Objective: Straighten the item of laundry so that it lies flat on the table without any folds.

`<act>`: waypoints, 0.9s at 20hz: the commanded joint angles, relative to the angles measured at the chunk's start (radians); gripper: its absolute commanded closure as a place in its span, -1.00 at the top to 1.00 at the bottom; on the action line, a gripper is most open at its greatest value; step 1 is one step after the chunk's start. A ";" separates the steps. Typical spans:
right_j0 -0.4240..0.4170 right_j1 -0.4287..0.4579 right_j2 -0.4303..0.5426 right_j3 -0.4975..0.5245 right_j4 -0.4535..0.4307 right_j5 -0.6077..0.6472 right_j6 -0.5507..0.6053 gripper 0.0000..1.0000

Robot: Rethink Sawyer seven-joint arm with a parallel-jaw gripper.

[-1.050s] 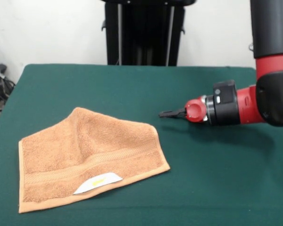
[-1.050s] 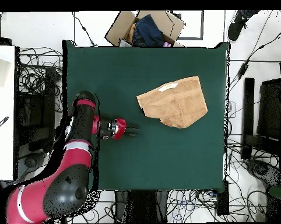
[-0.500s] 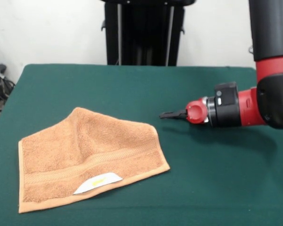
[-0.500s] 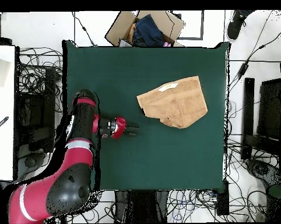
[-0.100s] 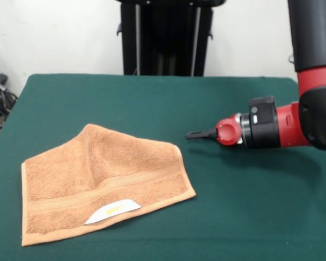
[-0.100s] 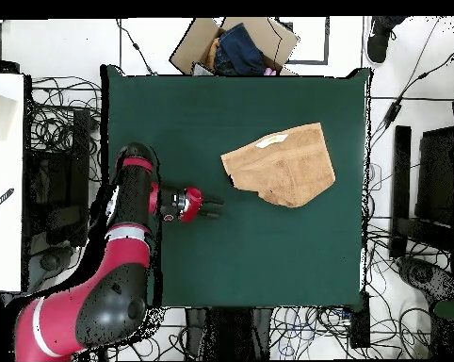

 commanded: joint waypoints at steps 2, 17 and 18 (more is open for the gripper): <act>-0.003 0.084 0.246 -0.159 0.012 -0.420 -0.051 1.00; -0.024 0.114 0.268 -0.231 0.028 -0.362 -0.115 1.00; -0.025 0.117 0.271 -0.238 0.028 -0.354 -0.119 1.00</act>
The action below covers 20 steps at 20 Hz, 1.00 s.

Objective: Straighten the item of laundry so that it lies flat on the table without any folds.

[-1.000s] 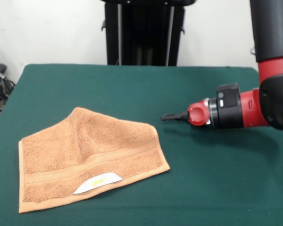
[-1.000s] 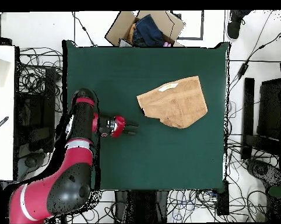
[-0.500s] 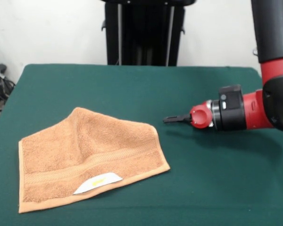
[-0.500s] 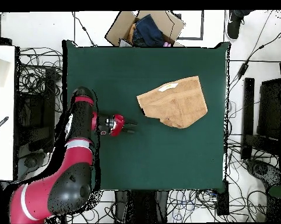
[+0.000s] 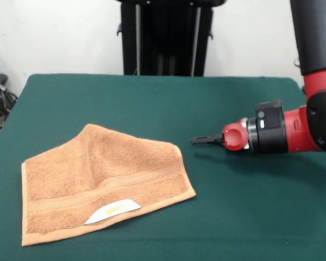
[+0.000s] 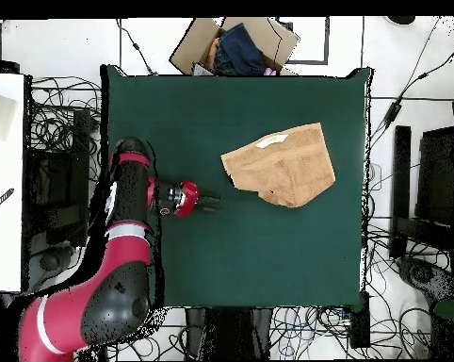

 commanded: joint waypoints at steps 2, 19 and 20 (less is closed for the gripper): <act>-0.024 0.100 0.262 -0.166 0.027 -0.396 -0.105 1.00; -0.042 0.127 0.288 -0.219 0.015 -0.386 -0.141 1.00; -0.046 0.127 0.289 -0.217 0.016 -0.394 -0.145 1.00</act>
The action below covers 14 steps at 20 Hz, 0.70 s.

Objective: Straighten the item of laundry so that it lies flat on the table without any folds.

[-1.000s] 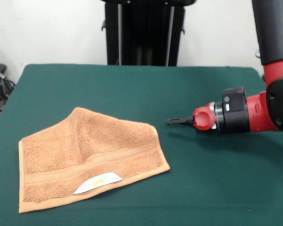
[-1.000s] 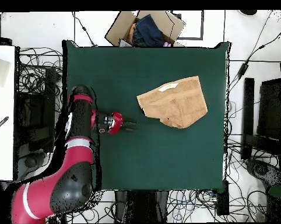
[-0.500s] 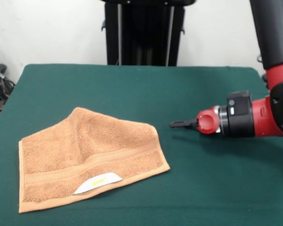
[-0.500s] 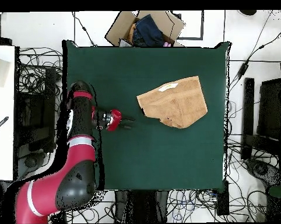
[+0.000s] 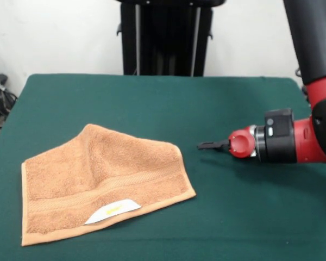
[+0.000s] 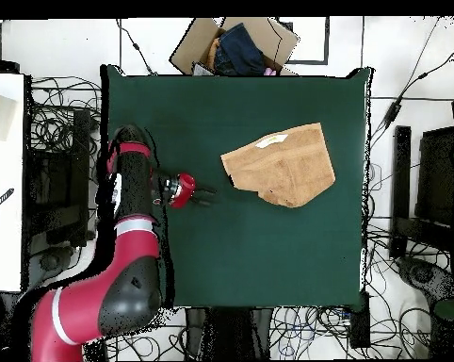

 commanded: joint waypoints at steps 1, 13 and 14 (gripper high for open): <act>-0.019 0.095 0.242 -0.082 0.024 -0.507 -0.148 1.00; -0.103 0.079 0.258 0.023 0.018 -0.761 -0.198 1.00; -0.109 0.078 0.260 0.029 0.015 -0.778 -0.202 1.00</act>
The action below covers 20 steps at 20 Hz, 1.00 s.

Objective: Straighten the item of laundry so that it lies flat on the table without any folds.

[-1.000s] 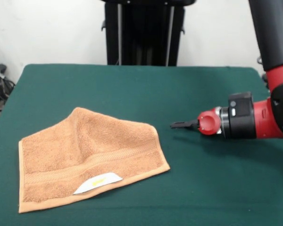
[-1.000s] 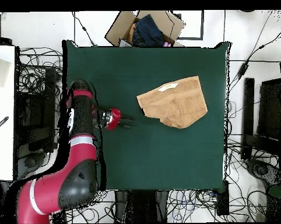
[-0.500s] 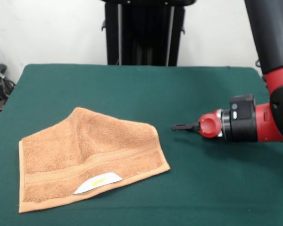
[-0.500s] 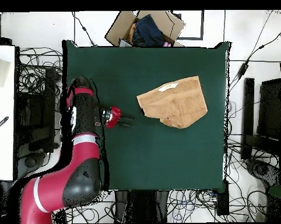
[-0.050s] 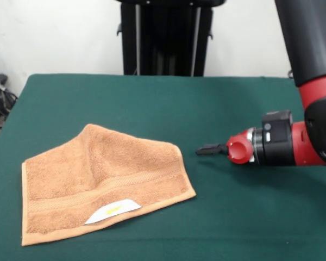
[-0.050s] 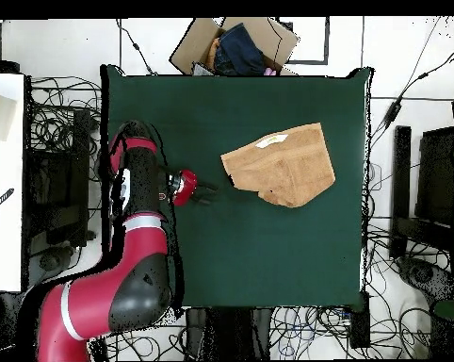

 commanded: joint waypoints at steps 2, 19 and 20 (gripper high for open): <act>-0.079 0.095 0.218 0.041 0.010 -0.799 -0.044 1.00; -0.142 0.114 0.284 0.040 -0.016 -0.872 -0.130 1.00; -0.145 0.115 0.287 0.038 -0.016 -0.874 -0.134 1.00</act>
